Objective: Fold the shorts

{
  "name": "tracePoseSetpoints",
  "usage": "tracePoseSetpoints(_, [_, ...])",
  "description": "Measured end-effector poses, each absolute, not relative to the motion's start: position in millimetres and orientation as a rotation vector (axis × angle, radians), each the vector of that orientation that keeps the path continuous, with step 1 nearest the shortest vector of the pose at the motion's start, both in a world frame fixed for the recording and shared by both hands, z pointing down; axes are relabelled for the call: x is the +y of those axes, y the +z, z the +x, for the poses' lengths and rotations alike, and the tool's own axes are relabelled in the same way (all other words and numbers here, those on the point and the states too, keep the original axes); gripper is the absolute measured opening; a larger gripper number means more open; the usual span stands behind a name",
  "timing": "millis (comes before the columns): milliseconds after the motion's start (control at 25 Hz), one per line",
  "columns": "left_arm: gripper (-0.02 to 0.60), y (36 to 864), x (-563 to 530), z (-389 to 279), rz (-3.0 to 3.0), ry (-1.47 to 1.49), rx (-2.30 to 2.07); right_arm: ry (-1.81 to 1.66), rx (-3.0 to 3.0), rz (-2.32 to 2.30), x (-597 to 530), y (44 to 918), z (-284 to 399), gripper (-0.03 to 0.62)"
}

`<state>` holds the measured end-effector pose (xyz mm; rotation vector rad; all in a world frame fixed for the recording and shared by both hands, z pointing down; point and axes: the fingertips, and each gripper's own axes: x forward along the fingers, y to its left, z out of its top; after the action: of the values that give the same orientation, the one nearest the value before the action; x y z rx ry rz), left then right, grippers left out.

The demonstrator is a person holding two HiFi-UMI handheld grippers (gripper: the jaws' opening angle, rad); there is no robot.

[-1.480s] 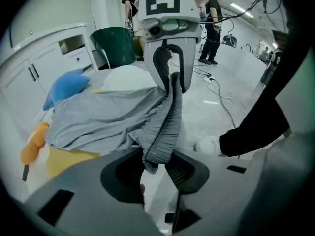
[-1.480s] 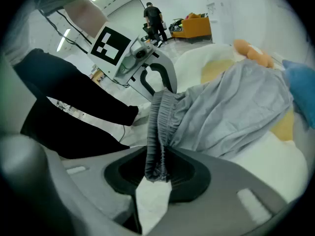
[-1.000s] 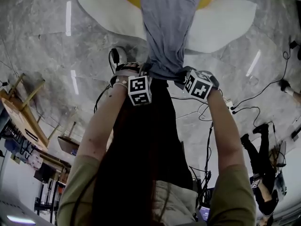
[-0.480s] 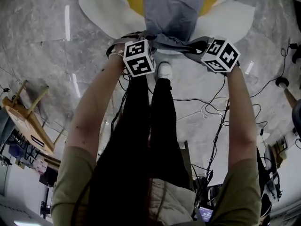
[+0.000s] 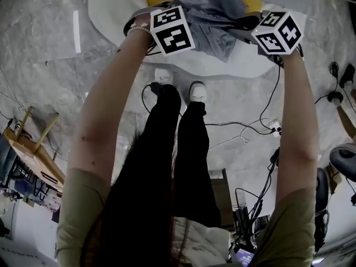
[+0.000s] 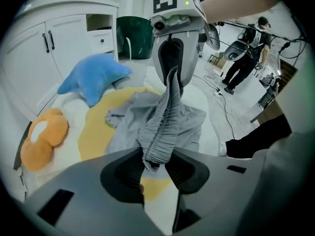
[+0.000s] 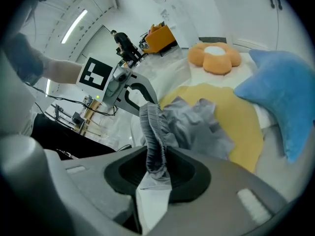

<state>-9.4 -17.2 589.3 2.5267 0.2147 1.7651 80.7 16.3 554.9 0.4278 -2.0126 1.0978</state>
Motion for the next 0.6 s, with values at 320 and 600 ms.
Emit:
tracePoseSetpoints(320, [0.131, 616.7, -69.1, 13.7, 2.430, 1.687, 0.013, 1.036, -1.988, 0.581, -45.2, 581.2, 108.3, 0.058])
tracePoseSetpoints(600, [0.197, 628.1, -101.8, 6.5, 2.269, 1.734, -0.291, 0.847, -1.971, 0.841, -75.5, 595.4, 128.8, 0.075])
